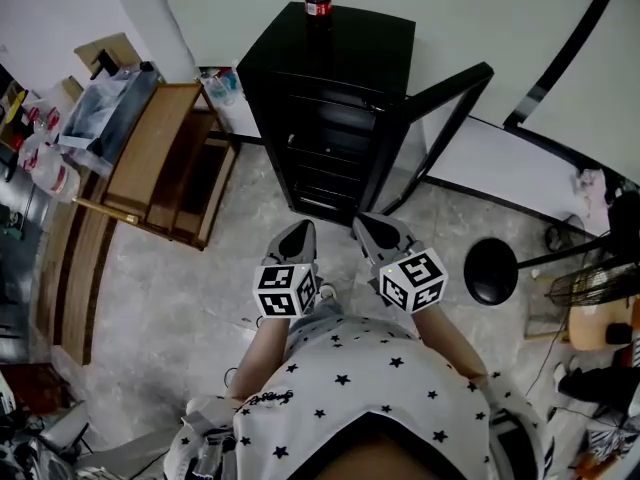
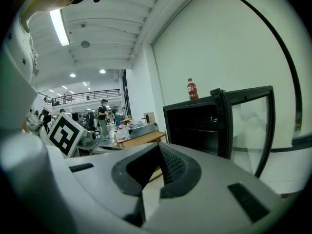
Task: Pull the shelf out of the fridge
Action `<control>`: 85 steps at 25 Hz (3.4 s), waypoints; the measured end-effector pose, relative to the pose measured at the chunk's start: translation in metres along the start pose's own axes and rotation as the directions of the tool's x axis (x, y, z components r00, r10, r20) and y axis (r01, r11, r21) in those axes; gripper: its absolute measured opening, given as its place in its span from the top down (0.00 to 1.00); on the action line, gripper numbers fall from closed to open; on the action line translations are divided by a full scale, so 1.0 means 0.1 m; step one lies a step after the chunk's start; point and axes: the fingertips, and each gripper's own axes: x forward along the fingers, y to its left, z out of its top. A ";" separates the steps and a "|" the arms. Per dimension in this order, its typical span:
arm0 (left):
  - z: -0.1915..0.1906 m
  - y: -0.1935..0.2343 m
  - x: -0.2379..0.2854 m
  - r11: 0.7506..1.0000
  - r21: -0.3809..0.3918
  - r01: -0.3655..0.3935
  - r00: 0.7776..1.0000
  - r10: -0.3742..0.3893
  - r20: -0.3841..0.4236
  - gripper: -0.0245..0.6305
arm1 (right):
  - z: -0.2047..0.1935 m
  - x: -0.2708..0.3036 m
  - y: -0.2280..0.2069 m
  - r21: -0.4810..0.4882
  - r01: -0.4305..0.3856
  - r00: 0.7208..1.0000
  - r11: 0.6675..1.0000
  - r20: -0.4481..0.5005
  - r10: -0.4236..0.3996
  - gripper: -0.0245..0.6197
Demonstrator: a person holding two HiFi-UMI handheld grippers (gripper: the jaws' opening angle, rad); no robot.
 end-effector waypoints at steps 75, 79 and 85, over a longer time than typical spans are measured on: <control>0.80 1.26 3.71 0.331 -0.854 0.401 0.911 -0.051 0.408 0.71 | 0.12 1.04 -1.31 -0.022 -0.037 0.995 0.999 -0.090 0.035 0.97; 0.84 1.27 3.73 0.340 -0.854 0.393 0.914 -0.047 0.402 0.86 | 0.11 1.07 -1.29 -0.021 -0.042 0.995 0.999 -0.093 0.040 0.97; 0.86 1.25 3.73 0.347 -0.858 0.378 0.922 -0.054 0.384 0.90 | 0.10 1.10 -1.24 -0.023 -0.047 0.994 0.999 -0.096 0.044 0.97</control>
